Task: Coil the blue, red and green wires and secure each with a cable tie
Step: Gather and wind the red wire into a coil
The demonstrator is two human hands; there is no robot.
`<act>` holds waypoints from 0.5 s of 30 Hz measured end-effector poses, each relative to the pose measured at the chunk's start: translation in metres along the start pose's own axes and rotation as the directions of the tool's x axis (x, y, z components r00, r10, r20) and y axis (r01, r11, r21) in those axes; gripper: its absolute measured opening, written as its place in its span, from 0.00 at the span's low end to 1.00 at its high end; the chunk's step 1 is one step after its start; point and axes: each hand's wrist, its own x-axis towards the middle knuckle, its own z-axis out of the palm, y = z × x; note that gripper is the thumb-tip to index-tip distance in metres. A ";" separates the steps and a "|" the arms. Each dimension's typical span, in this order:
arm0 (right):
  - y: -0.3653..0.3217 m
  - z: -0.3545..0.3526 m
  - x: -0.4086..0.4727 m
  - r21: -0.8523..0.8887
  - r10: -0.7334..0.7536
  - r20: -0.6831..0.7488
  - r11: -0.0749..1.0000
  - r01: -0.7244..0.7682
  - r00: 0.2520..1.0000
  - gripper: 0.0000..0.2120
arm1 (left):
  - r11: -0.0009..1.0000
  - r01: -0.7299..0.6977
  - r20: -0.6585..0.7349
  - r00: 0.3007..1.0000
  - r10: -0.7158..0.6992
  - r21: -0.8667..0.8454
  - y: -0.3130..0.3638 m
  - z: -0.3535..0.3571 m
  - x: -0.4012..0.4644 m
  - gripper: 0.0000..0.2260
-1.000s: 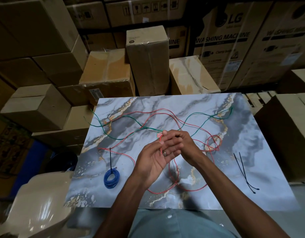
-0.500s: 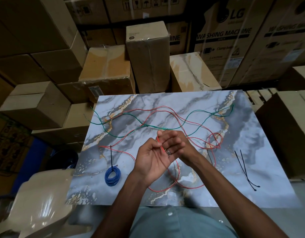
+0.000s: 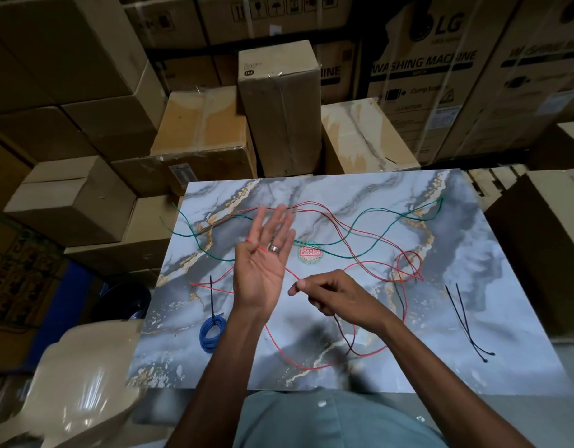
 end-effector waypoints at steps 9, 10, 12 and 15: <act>-0.033 -0.019 -0.012 -0.349 -0.086 -0.040 0.935 0.067 0.995 0.08 | 0.803 -0.196 0.089 0.980 0.177 0.563 -0.012 -0.018 0.002 0.23; -0.040 -0.021 -0.013 -0.387 -0.088 -0.032 0.919 0.069 0.996 0.08 | 0.766 -0.217 0.128 0.976 0.176 0.605 -0.016 -0.022 0.000 0.22; -0.054 -0.021 -0.016 -0.483 -0.075 0.001 0.873 0.066 0.997 0.08 | 0.706 -0.245 0.194 0.969 0.154 0.665 -0.024 -0.029 -0.003 0.22; -0.069 -0.020 -0.018 -0.554 -0.090 0.044 0.826 0.099 0.995 0.08 | 0.615 -0.212 0.233 0.971 0.048 0.759 -0.031 -0.031 -0.008 0.21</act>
